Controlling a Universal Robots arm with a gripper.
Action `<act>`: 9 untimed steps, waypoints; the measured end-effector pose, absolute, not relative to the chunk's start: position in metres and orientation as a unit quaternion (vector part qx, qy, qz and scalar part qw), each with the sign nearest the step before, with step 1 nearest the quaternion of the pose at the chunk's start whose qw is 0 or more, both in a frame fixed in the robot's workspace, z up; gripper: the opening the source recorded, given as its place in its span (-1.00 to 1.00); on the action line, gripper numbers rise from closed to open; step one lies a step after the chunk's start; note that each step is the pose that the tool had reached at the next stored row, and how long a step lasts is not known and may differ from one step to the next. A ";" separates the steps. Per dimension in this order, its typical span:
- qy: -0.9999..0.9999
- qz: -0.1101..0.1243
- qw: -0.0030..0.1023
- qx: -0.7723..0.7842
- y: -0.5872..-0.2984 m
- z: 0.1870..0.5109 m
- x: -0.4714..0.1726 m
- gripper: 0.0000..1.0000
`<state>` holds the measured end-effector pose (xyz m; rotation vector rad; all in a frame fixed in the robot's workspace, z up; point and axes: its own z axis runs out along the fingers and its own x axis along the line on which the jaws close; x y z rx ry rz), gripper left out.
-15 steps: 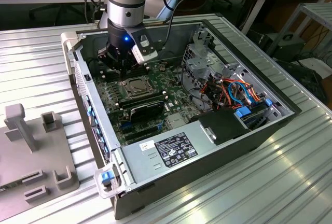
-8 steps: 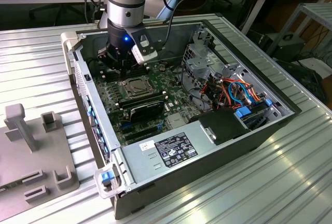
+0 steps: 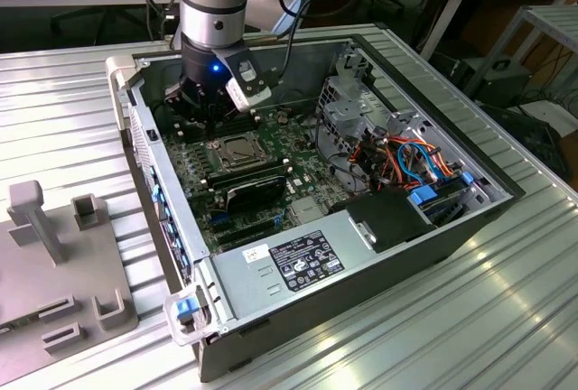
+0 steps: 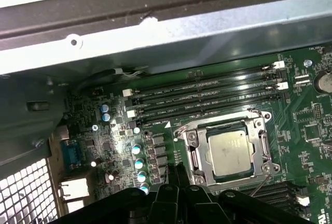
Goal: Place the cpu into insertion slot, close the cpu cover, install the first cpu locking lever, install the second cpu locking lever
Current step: 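Install the first cpu locking lever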
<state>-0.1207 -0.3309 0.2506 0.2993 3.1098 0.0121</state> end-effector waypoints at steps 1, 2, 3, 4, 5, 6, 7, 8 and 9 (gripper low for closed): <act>0.995 0.004 0.009 0.095 -0.330 0.251 -0.121 -0.79; 0.995 0.004 0.009 0.094 -0.330 0.251 -0.121 -0.79; 0.996 0.004 0.009 0.093 -0.329 0.252 -0.121 -0.79; 0.996 0.004 0.009 0.091 -0.327 0.253 -0.121 -0.79; 0.996 0.004 0.009 0.088 -0.324 0.256 -0.121 -0.79; 0.996 0.004 0.009 0.084 -0.323 0.257 -0.122 -0.79; 0.997 0.004 0.009 0.081 -0.323 0.257 -0.122 -0.79; 0.997 0.004 0.009 0.079 -0.323 0.257 -0.122 -0.79; 0.997 0.004 0.009 0.075 -0.323 0.257 -0.122 -0.79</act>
